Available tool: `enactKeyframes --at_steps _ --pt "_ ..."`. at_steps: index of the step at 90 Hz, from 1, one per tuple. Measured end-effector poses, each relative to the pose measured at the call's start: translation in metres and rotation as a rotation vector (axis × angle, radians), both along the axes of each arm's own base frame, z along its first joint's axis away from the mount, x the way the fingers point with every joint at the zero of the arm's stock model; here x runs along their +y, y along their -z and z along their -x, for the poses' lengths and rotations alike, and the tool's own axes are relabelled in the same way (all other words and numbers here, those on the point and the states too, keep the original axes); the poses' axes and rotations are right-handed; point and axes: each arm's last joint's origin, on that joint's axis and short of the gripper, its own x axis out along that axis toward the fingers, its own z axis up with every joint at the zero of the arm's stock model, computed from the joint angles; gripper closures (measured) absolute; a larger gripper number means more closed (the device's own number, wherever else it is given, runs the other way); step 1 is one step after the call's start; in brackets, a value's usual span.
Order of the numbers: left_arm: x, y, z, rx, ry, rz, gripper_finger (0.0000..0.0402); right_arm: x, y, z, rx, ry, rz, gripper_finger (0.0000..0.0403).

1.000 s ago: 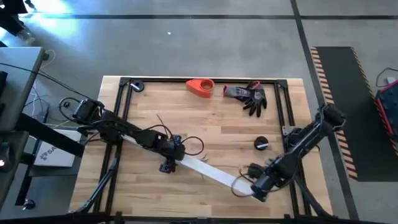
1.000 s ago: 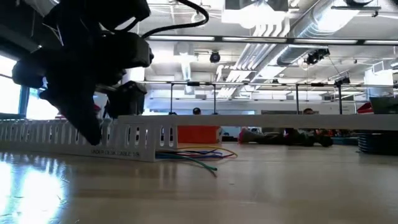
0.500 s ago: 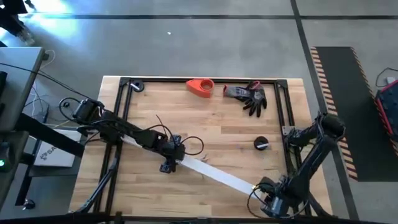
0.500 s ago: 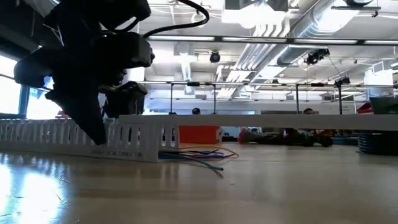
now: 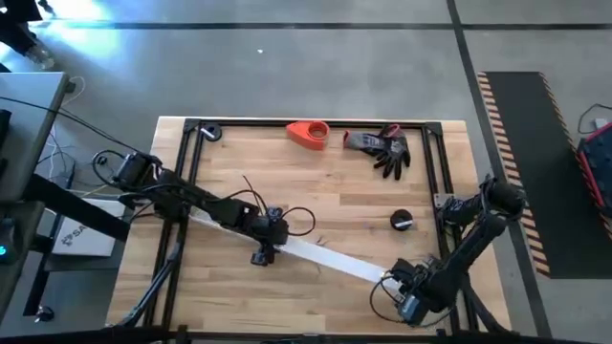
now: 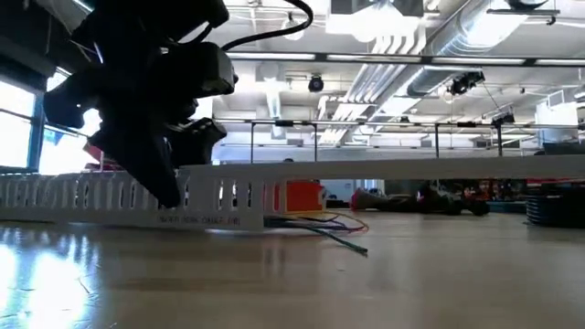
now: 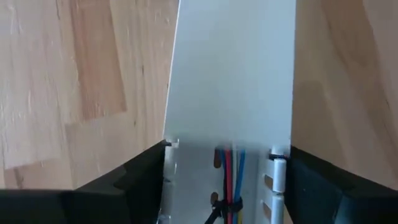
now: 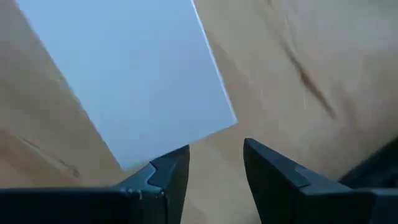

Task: Ziptie cables
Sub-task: Close the white cable duct

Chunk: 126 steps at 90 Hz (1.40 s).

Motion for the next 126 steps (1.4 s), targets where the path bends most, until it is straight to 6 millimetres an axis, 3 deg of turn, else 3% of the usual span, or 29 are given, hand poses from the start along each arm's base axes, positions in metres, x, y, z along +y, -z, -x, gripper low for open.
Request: enactKeyframes --at_steps 18,37,64,80,102,126 --pt "0.0 0.013 -0.003 0.03 -0.001 -0.024 0.0154 -0.021 0.001 -0.024 0.024 -0.068 -0.009 0.0266" --pt "0.006 0.011 -0.006 0.009 -0.042 -0.065 0.0144 -0.032 0.001 -0.026 0.068 -0.077 0.039 0.0266" --pt "0.031 -0.015 -0.033 -0.095 -0.075 -0.09 0.0101 -0.038 -0.002 -0.017 0.169 -0.029 0.092 0.0266" --pt "0.033 -0.036 -0.038 0.0 -0.028 -0.1 0.0099 -0.038 -0.004 -0.013 0.213 -0.03 0.101 0.0266" --pt "0.029 -0.048 -0.012 0.185 -0.007 -0.125 0.0098 -0.038 -0.004 -0.012 0.211 -0.035 0.113 0.0265" --pt "0.033 -0.015 0.007 0.237 -0.032 -0.168 0.0098 -0.038 -0.004 -0.012 0.189 -0.046 0.137 0.0265"
